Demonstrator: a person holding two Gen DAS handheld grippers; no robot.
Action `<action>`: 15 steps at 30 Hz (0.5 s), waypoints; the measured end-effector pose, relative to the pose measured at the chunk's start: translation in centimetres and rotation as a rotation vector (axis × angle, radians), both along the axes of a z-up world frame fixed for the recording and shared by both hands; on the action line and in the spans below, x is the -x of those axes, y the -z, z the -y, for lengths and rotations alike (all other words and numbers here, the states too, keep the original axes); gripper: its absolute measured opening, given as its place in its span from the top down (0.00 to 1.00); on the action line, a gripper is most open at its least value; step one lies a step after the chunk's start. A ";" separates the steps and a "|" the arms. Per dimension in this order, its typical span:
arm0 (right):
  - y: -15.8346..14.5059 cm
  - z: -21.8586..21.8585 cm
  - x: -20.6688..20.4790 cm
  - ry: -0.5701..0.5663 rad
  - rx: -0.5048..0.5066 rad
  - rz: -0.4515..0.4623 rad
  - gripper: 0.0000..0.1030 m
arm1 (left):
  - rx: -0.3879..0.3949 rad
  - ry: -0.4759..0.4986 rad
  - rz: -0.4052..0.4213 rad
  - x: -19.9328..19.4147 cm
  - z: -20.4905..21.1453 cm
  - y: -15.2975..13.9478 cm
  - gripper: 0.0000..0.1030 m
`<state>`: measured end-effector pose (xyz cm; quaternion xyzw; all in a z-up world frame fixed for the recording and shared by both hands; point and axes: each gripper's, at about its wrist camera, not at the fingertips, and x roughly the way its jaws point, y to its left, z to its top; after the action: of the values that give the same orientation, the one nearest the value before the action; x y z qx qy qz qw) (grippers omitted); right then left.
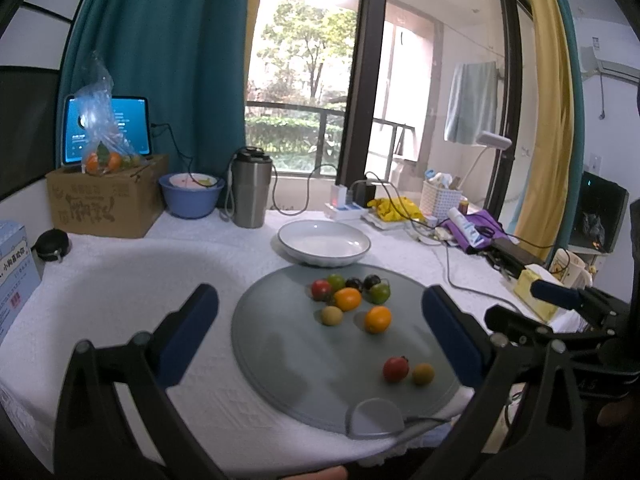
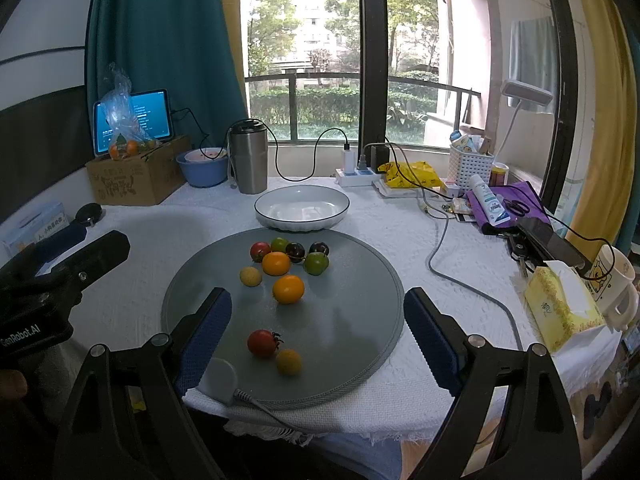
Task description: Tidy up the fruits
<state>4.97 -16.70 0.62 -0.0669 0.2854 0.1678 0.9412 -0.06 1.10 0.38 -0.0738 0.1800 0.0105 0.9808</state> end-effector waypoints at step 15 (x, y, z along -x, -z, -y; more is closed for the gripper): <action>0.0 0.3 0.1 0.007 0.003 0.007 0.12 | -0.005 -0.014 0.007 0.2 -0.1 -0.2 0.00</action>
<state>4.91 -16.97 0.60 -0.0677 0.2828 0.1640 0.9426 -0.25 1.23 0.55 -0.0727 0.1761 0.0173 0.9815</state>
